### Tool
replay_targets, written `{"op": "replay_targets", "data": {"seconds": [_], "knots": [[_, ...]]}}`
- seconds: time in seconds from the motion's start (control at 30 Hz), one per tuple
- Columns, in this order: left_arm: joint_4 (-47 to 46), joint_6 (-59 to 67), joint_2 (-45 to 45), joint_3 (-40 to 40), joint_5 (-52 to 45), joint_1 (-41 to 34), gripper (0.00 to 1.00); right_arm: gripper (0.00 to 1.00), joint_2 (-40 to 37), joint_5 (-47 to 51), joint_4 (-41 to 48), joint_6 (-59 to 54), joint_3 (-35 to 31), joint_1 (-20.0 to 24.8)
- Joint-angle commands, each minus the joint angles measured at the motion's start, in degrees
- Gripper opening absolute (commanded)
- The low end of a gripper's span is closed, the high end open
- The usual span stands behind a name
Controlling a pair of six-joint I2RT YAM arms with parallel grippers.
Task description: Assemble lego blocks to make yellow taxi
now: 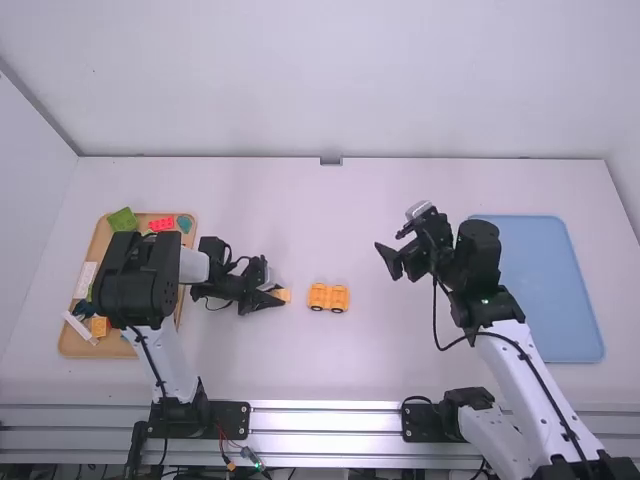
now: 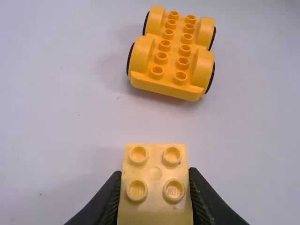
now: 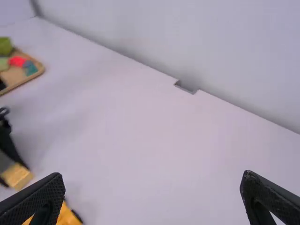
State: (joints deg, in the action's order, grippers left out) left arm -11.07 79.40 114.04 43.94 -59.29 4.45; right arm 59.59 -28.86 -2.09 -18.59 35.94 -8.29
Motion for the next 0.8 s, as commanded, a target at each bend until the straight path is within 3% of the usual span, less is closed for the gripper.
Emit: {"op": "replay_targets", "data": {"seconds": [0.0, 0.27, 0.47, 0.67, 0.77], "knots": [[-3.19, -0.33, -3.23, 1.99, 1.29, 0.07, 0.10, 0.99, 3.06, -10.54, 1.33, -10.14, 1.57, 0.00], [-6.25, -0.28, -10.78, 1.60, -1.57, -1.05, 0.14, 0.99, 14.75, -27.32, 0.90, -24.83, 1.57, 0.00], [-3.74, -0.31, -15.91, -1.25, -1.31, -4.74, 0.09, 0.99, 16.02, -26.40, 1.60, -24.98, 1.49, -0.13], [-1.55, -0.39, -16.02, -1.70, -3.32, -9.11, 0.05, 0.99, 15.39, -22.69, 3.52, -31.04, -0.48, -3.17], [0.87, -0.55, -16.00, -1.70, -3.28, -11.37, 0.04, 0.98, 16.35, -21.16, -3.91, -30.71, -5.68, -5.46]]}}
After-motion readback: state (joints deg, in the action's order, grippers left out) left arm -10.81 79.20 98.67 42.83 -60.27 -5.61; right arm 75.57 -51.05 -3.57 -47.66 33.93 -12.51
